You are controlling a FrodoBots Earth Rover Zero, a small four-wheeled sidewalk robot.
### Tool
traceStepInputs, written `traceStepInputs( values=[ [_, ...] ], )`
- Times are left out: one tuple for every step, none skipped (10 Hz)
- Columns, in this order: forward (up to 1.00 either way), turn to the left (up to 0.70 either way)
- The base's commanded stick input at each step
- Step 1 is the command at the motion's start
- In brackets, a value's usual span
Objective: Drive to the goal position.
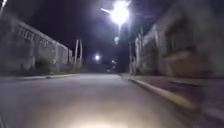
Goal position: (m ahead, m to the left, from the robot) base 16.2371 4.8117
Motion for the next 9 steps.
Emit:
traceStepInputs(
  values=[
    [0.7,0.0],
    [0.7,0.0],
    [0.7,0.0],
    [0.7,0.0],
    [0.7,0.0],
    [0.7,0.0],
    [0.7,0.0],
    [0.7,0.0],
    [0.7,0.0]
  ],
)
